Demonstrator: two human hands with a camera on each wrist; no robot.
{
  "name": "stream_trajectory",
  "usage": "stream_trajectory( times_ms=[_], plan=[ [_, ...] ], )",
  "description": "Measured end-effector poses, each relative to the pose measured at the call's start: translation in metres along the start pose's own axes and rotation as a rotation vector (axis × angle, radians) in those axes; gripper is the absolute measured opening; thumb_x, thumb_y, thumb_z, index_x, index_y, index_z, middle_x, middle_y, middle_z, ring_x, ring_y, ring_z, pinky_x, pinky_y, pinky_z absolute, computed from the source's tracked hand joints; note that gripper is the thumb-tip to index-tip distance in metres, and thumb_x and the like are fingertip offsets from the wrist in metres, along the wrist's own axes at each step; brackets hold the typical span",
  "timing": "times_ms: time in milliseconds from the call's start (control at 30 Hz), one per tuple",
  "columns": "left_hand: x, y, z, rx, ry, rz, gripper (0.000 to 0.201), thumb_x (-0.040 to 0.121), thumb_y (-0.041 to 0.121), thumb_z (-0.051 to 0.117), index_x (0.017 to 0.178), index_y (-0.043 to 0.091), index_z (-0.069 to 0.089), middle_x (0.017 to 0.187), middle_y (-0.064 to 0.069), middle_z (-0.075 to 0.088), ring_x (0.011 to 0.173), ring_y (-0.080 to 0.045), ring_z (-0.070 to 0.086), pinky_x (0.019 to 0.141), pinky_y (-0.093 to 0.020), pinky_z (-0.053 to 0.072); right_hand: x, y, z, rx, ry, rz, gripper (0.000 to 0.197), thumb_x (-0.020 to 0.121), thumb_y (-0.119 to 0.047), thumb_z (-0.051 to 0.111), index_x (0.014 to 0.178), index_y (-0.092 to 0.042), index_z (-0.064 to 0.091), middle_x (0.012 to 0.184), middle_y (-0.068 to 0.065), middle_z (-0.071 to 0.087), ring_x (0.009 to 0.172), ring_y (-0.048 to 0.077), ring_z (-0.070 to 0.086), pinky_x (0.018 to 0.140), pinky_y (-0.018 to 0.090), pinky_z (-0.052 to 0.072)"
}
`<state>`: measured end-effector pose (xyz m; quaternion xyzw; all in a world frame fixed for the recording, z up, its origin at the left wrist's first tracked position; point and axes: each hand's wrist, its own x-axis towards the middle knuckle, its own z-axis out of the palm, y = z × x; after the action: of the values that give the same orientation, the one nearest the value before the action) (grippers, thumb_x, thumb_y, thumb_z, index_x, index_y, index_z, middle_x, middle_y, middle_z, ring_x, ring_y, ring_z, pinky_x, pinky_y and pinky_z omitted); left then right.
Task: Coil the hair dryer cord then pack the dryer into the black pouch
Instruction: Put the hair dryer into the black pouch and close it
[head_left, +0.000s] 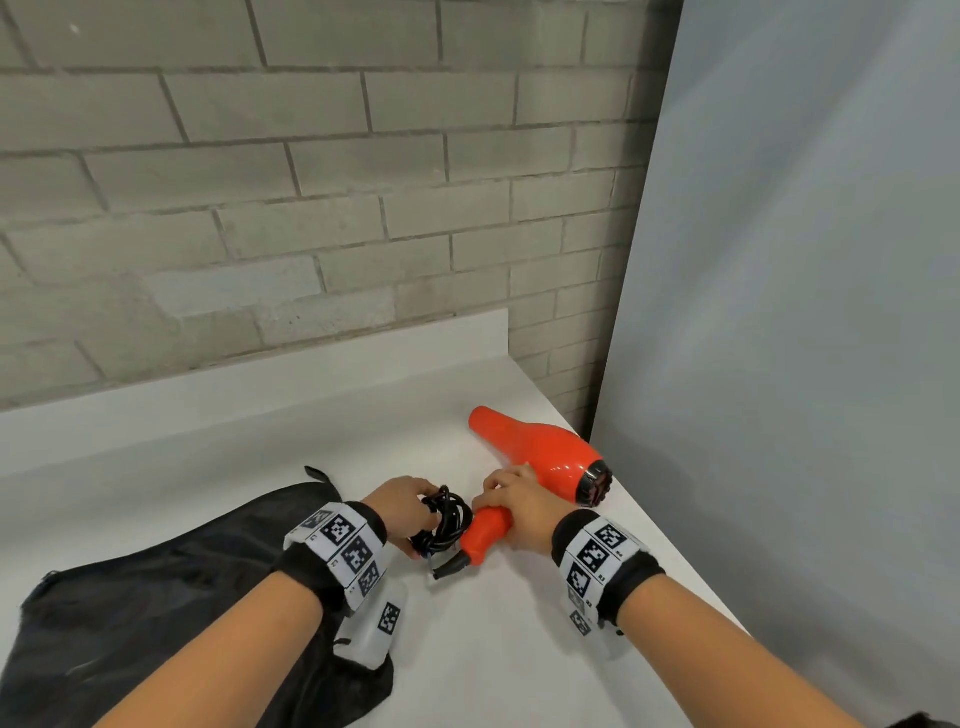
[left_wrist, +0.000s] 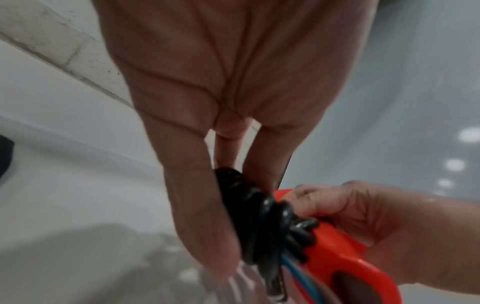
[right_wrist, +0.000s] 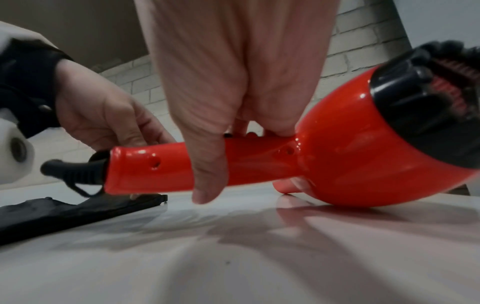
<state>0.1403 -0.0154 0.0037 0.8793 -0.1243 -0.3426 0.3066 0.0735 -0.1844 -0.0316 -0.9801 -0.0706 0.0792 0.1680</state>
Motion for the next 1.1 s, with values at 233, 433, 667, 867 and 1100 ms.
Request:
stream_trajectory(
  times_ms=[233, 433, 667, 867, 1100],
  plan=[
    [0.005, -0.006, 0.013, 0.358, -0.075, -0.061, 0.053, 0.082, 0.012, 0.063, 0.132, 0.014, 0.044, 0.130, -0.007, 0.051, 0.108, -0.024, 0.058, 0.081, -0.026, 0.052, -0.004, -0.008, 0.002, -0.115, -0.093, -0.076, 0.046, 0.079, -0.004, 0.062, 0.121, -0.023, 0.059, 0.126, 0.006, 0.048, 0.116, 0.029, 0.034, 0.105, 0.037, 0.018],
    [0.003, -0.012, 0.012, 0.405, -0.067, -0.077, 0.051, 0.078, 0.018, 0.069, 0.125, 0.013, 0.051, 0.122, -0.006, 0.057, 0.086, -0.017, 0.056, 0.068, -0.021, 0.051, 0.000, -0.014, 0.001, -0.194, -0.140, -0.107, 0.043, 0.079, -0.008, 0.063, 0.119, -0.023, 0.058, 0.127, 0.005, 0.049, 0.124, 0.029, 0.035, 0.114, 0.044, 0.008],
    [-0.005, -0.026, -0.003, 0.292, -0.035, -0.027, 0.047, 0.084, 0.033, 0.060, 0.125, 0.012, 0.049, 0.113, -0.006, 0.059, 0.085, -0.015, 0.060, 0.070, -0.025, 0.052, 0.002, -0.032, -0.017, -0.227, -0.309, -0.017, 0.047, 0.083, -0.009, 0.055, 0.127, -0.023, 0.047, 0.130, 0.008, 0.048, 0.121, 0.029, 0.044, 0.109, 0.043, 0.027],
    [-0.020, -0.059, -0.068, 0.411, 0.138, -0.033, 0.052, 0.086, 0.040, 0.055, 0.131, 0.016, 0.044, 0.131, -0.005, 0.049, 0.108, -0.025, 0.053, 0.081, -0.030, 0.049, 0.031, -0.067, -0.031, 0.023, -0.207, 0.026, 0.045, 0.085, -0.004, 0.046, 0.126, -0.022, 0.048, 0.129, 0.009, 0.043, 0.114, 0.027, 0.048, 0.095, 0.032, 0.041],
    [-0.011, -0.125, -0.117, 0.484, 0.198, -0.199, 0.086, 0.080, 0.027, 0.066, 0.146, 0.015, 0.011, 0.149, -0.013, 0.029, 0.134, -0.030, 0.036, 0.108, -0.036, 0.033, 0.078, -0.131, -0.022, 0.031, -0.299, -0.082, 0.042, 0.088, -0.010, 0.049, 0.130, -0.014, 0.044, 0.130, 0.013, 0.046, 0.117, 0.028, 0.047, 0.095, 0.031, 0.037]
  ],
)
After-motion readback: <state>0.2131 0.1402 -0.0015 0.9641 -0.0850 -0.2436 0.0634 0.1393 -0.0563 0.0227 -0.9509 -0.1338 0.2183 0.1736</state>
